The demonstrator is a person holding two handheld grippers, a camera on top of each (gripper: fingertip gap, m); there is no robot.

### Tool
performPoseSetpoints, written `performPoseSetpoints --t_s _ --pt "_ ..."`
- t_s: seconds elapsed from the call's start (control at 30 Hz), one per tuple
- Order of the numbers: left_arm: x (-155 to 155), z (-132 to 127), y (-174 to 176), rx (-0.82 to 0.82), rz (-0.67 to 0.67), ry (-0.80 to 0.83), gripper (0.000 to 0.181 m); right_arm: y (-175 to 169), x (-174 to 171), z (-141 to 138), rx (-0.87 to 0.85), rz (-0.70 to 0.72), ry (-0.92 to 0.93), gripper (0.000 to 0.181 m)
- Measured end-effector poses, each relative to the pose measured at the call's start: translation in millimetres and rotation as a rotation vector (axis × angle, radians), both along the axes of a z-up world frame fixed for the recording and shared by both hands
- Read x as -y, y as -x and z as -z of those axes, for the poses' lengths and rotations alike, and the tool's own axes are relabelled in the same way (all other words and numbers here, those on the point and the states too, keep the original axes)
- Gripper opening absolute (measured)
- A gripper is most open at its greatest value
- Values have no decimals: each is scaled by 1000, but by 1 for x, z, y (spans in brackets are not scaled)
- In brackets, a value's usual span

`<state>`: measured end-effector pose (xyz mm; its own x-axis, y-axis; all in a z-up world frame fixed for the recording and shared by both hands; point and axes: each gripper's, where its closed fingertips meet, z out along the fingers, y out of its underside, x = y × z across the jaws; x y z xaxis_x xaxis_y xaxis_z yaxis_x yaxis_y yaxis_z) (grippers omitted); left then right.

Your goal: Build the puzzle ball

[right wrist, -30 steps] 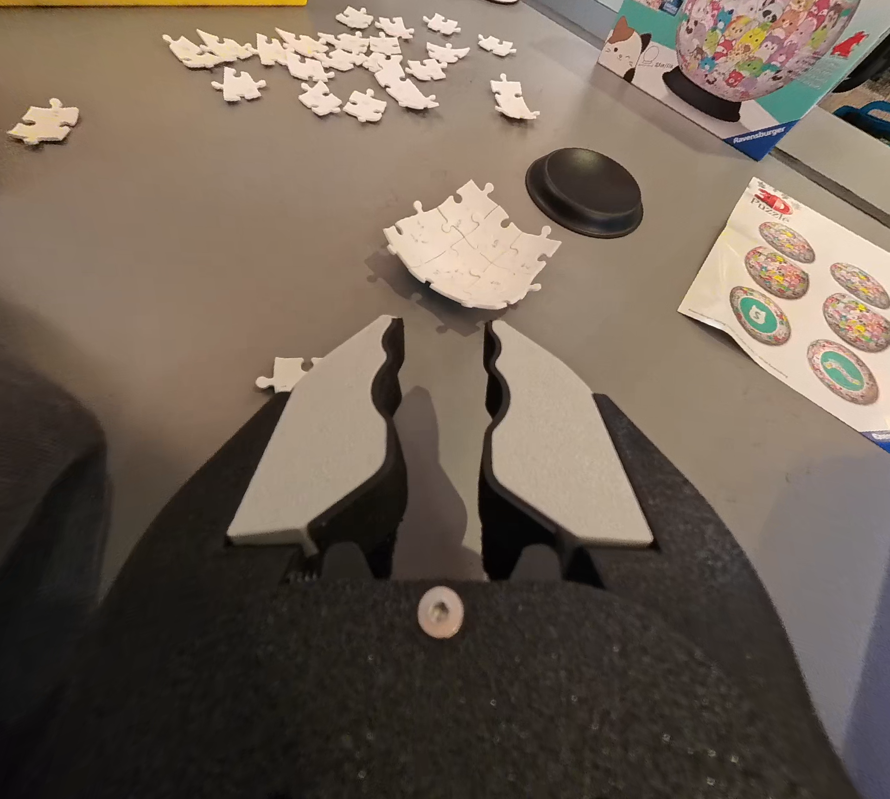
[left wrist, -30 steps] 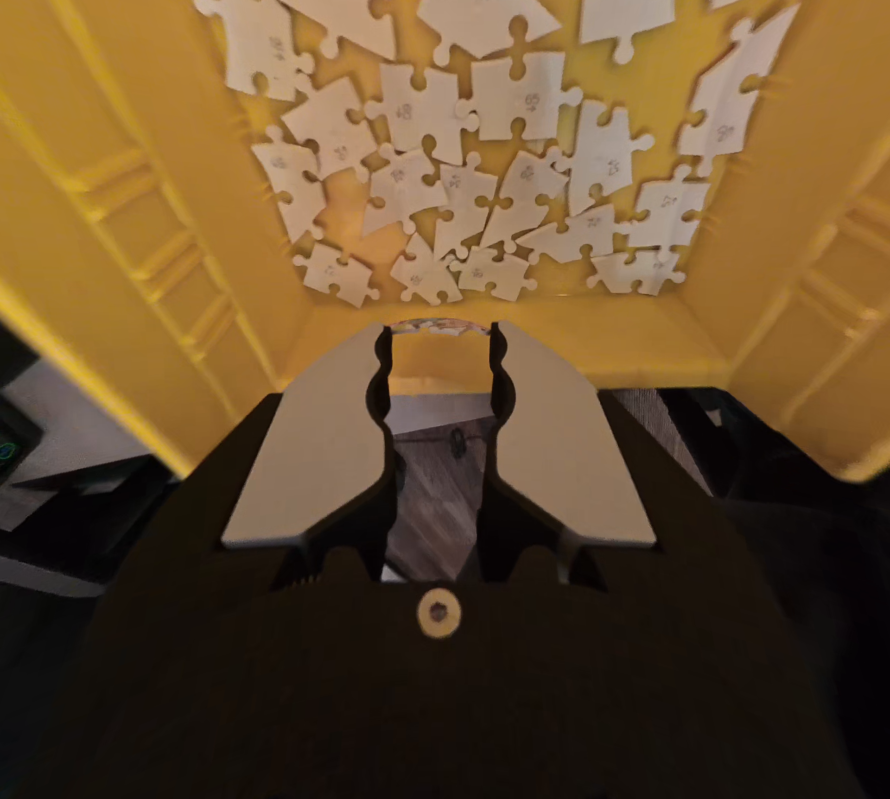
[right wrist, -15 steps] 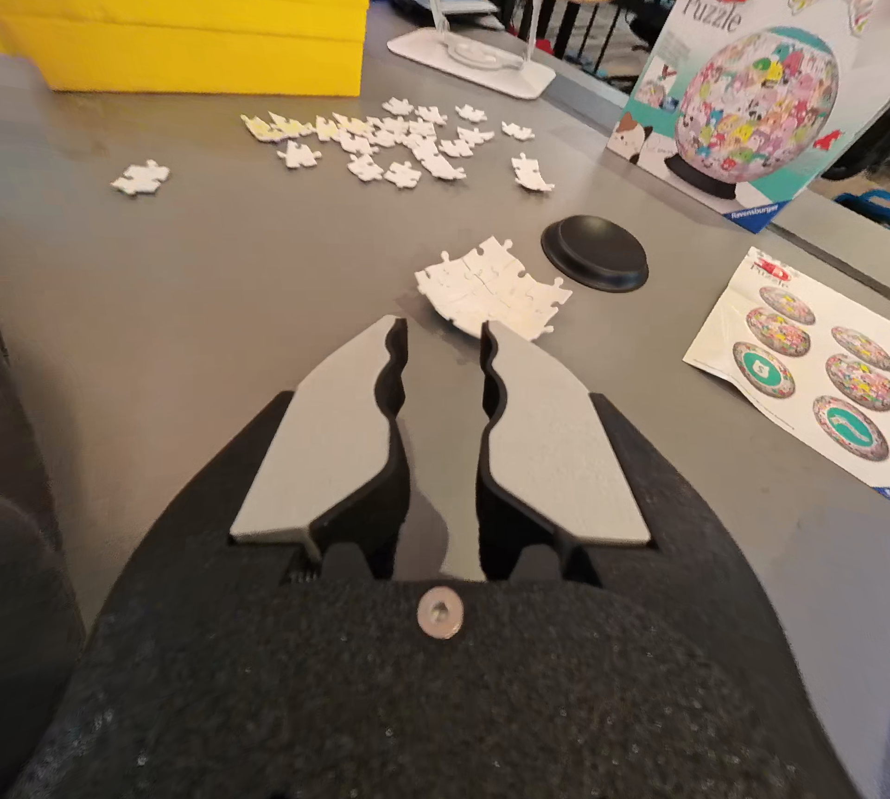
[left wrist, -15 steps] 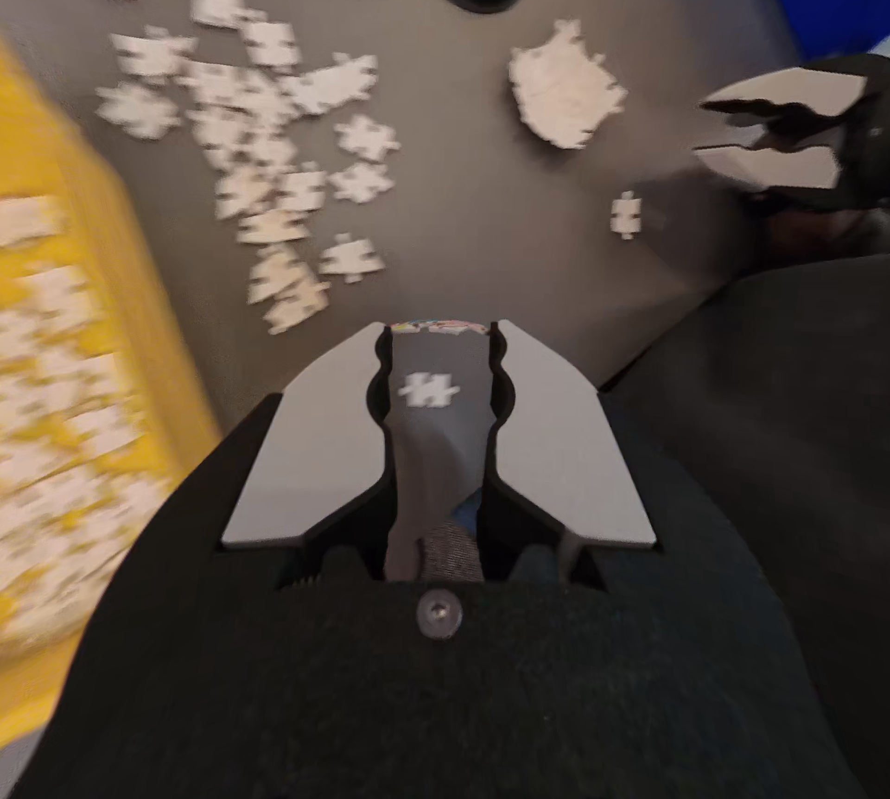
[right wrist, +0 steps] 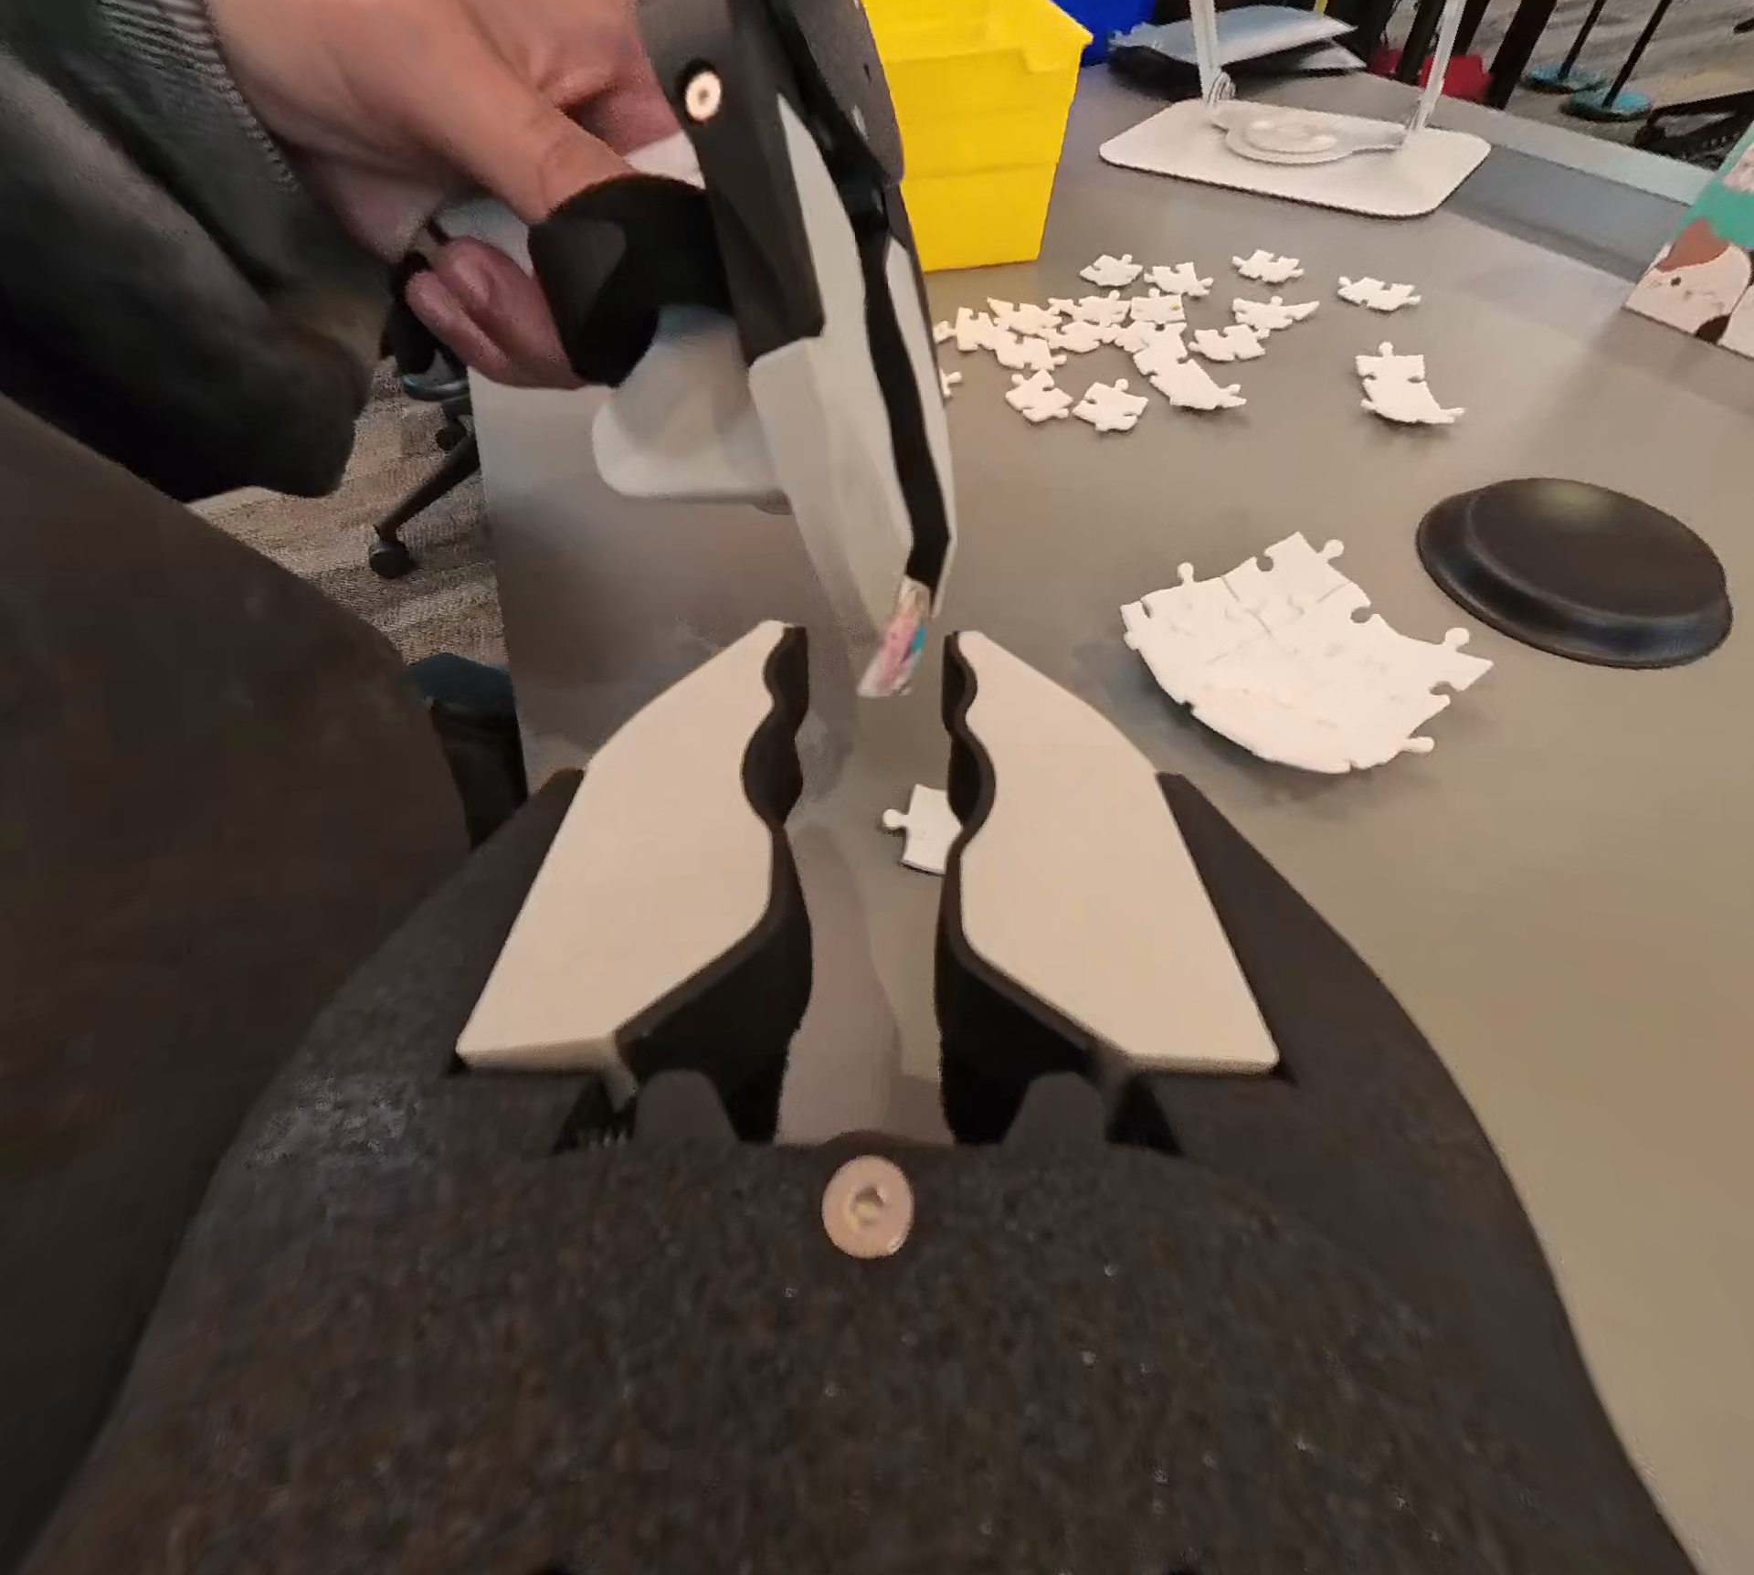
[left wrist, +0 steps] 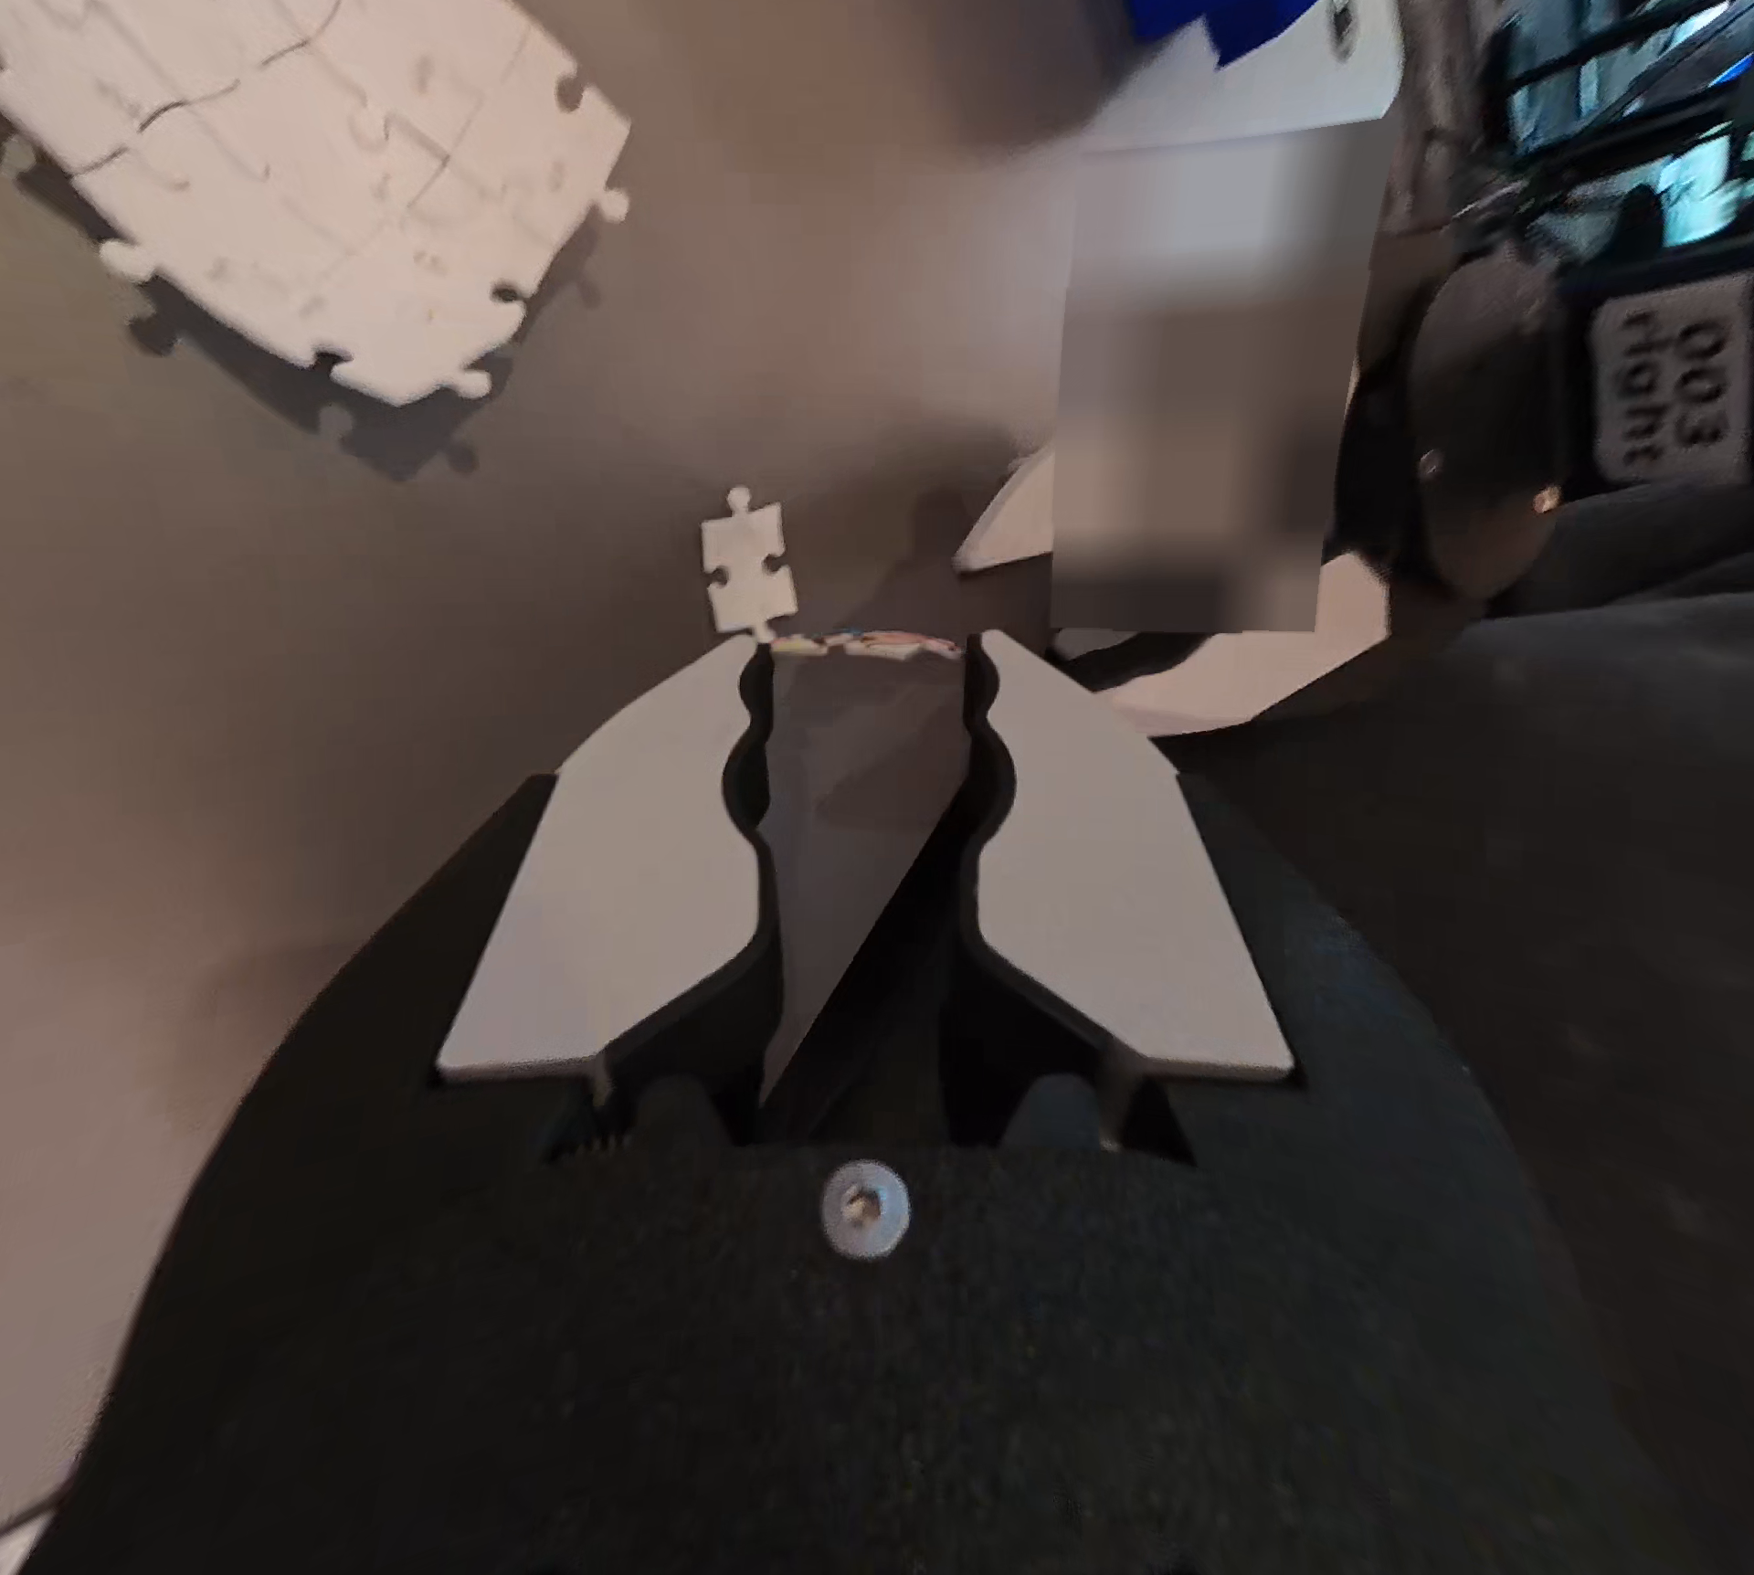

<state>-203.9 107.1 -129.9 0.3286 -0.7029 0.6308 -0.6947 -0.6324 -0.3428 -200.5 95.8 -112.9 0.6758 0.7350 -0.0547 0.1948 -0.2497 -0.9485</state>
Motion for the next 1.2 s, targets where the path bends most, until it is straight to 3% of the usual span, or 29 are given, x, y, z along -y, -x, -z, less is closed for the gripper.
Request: performPoseSetpoints --t_s 0.23,0.57,0.77,0.97,1.07,1.2 --pt "-2 -1 -10 39 -69 2 38 -4 -6 7 2 65 59 10" --pt "-10 -2 -8 83 -105 -20 39 -1 -11 14 40 87 78 0" --pt "-37 -11 3 134 -137 -132 40 -15 -20 22 63 129 102 0" --pt "-102 5 23 1 -108 -392 42 -59 -39 22 -61 252 216 0" --pt "-101 8 27 -1 -83 -393 41 -47 -31 33 -53 152 282 0" --pt "-80 21 33 -20 -4 -434 38 -24 -30 57 174 85 271 25"
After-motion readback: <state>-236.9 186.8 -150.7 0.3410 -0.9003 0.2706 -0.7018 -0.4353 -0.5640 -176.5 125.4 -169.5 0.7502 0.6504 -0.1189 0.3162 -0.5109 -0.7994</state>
